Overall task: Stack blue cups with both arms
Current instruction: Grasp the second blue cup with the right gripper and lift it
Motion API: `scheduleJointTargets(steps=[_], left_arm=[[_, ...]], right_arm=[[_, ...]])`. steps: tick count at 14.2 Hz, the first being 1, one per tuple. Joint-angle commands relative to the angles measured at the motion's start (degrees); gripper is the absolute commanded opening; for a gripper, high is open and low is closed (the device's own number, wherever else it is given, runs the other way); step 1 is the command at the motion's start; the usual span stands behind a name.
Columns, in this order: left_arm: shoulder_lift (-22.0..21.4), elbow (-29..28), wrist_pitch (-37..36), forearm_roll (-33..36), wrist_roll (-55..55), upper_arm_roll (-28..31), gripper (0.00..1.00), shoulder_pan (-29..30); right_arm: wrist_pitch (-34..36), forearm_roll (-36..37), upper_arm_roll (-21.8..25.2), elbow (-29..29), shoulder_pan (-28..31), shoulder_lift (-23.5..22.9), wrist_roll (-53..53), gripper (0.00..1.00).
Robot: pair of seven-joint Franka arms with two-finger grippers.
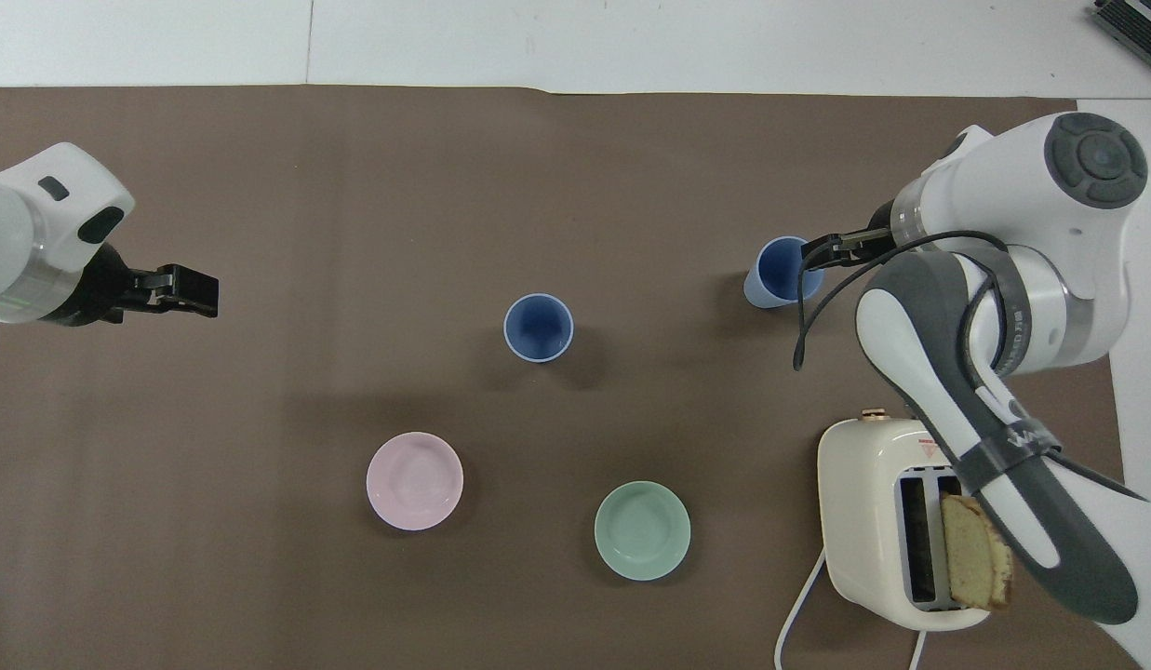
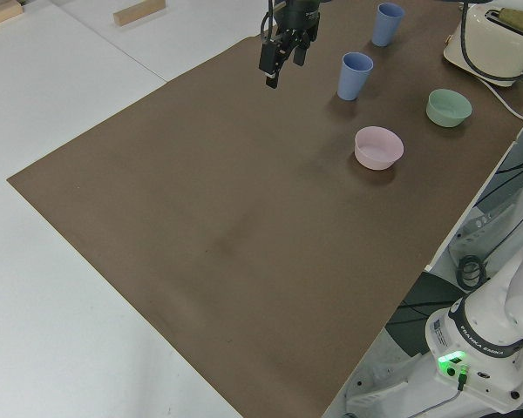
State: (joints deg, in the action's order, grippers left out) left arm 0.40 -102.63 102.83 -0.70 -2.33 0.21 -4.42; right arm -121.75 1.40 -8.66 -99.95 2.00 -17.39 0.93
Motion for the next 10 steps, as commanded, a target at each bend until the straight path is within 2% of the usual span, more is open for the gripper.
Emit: scheduleJointTargets(steps=[1,8,9,10], left_arm=[[-2.8,0.1,-3.1,0.1,5.3,-0.6,1.0,2.1],[-3.7,10.9,-14.3,0.9,5.1,-1.3,1.0,1.3],[-3.7,12.9,-16.2,0.9,5.1,-1.3,1.0,1.3],[-3.7,14.5,-18.3,0.9,5.1,-1.4,1.0,1.3]], right_arm=[[-1.6,-0.4,-0.1,-0.5,0.3,-1.4,1.3,1.0],[-2.6,0.2,-0.1,-0.4,0.4,-4.1,1.4,1.0],[-2.6,0.2,-0.1,-0.4,0.3,-4.1,1.5,0.89],[-2.6,0.2,-0.1,-0.4,0.1,-4.1,1.6,0.5]])
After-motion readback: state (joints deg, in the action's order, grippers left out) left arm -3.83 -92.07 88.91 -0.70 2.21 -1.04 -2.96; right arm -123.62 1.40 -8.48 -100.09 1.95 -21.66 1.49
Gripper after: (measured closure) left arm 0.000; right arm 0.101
